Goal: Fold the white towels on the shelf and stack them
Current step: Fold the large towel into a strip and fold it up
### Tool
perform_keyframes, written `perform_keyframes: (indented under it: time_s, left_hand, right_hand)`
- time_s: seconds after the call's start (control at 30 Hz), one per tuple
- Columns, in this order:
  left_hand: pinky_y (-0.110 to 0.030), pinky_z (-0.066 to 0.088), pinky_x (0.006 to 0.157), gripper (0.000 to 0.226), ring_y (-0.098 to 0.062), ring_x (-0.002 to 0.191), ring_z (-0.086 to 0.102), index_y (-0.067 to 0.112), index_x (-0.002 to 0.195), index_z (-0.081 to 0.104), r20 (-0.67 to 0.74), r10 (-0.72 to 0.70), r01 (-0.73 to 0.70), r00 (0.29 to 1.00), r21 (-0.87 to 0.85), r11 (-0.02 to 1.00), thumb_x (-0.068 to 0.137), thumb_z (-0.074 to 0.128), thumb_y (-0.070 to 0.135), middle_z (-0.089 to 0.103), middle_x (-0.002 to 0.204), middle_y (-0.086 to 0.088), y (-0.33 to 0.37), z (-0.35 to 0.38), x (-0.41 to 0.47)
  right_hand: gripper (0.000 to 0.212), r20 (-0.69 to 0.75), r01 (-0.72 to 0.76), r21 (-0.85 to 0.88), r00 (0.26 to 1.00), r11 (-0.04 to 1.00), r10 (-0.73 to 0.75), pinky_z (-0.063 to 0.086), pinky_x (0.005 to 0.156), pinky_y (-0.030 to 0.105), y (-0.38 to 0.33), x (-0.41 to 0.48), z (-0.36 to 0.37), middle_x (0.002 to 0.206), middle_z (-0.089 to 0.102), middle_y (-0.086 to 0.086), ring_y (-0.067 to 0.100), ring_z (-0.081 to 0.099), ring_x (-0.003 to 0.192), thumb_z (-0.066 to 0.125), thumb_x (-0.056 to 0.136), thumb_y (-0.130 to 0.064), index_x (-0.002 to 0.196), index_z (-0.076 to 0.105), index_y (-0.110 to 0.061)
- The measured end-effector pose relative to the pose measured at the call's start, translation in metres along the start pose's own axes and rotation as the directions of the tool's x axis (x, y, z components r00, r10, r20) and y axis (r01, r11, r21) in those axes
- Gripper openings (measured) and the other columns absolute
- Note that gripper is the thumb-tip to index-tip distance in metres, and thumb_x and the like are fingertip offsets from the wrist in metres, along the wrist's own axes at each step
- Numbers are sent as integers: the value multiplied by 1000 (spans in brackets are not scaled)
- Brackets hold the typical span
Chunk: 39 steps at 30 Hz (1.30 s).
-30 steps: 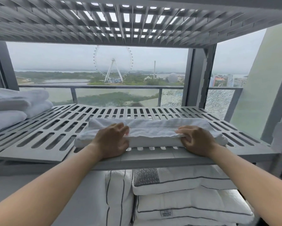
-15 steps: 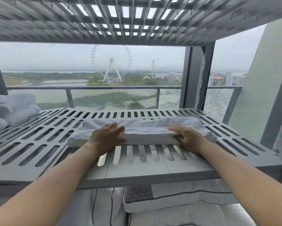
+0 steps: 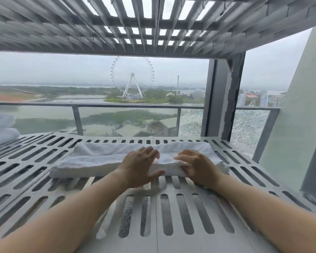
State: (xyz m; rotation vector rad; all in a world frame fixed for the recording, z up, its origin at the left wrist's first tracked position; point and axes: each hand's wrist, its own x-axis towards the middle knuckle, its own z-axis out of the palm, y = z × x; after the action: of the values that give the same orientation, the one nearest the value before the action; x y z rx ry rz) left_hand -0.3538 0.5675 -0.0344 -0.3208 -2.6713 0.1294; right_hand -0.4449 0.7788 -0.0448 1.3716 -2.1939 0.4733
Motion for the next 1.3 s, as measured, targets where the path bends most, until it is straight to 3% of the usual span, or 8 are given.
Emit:
perform_keyframes:
  time_s: [0.2,0.4,0.57,0.67,0.9,1.03,1.13,1.3]
  left_hand:
    - [-33,50,73,27,-20,92,57,19,103,50,100,14,-6,995,-76,997,86,48,40,57,104,0,48,8,63]
    - [-27,39,59,17,-18,85,54,23,93,49,-157,11,-37,987,-163,986,82,51,36,58,96,6,47,33,54]
    - [-28,45,61,13,-14,82,55,23,89,56,-230,-35,-29,972,-271,962,82,58,34,58,90,10,51,32,54]
    - [-27,46,59,12,-14,78,57,23,89,59,-268,7,-88,963,-289,953,83,62,33,58,86,9,51,29,51]
    - [-30,53,50,8,-16,73,63,22,86,66,-319,134,-217,938,-241,946,80,69,28,65,85,6,58,20,47]
    - [-30,53,46,6,-16,72,65,23,83,70,-354,134,-203,926,-164,965,79,72,26,67,84,7,65,15,44]
    - [-32,54,45,10,-16,70,66,24,85,72,-372,138,-197,918,-126,972,76,75,22,69,84,8,68,15,43]
    - [-32,55,50,5,-16,72,66,24,84,71,-365,113,-180,924,-156,971,79,72,23,70,85,9,68,14,42]
  right_hand:
    - [15,-50,-41,71,998,997,45,51,71,31,15,-12,-11,86,62,7,21,58,79,60,78,-11,93,61,-9]
    - [27,215,-157,74,967,985,138,44,77,23,49,-13,-37,98,60,-3,11,52,85,60,75,-18,102,63,-20]
    - [16,183,-204,109,966,973,182,40,64,20,69,-22,-47,83,59,-6,9,51,71,63,75,-7,85,66,-19]
    - [21,187,-207,123,965,971,182,33,59,15,67,-21,-41,78,51,-9,2,45,67,59,74,-3,86,62,-20]
    - [28,251,-223,20,945,975,211,30,55,22,62,-18,-38,71,38,-14,13,41,70,49,68,2,79,45,-23]
    - [22,244,-207,4,949,978,200,35,61,22,58,-21,-51,79,48,-7,13,47,74,56,72,-3,86,55,-20]
    - [21,258,-171,109,956,979,138,44,63,18,53,-25,-64,82,53,-11,6,51,72,68,74,-13,93,63,-19]
    - [11,305,-210,69,935,975,180,50,69,27,43,-21,-68,76,55,-12,8,52,73,67,76,-12,82,65,-20]
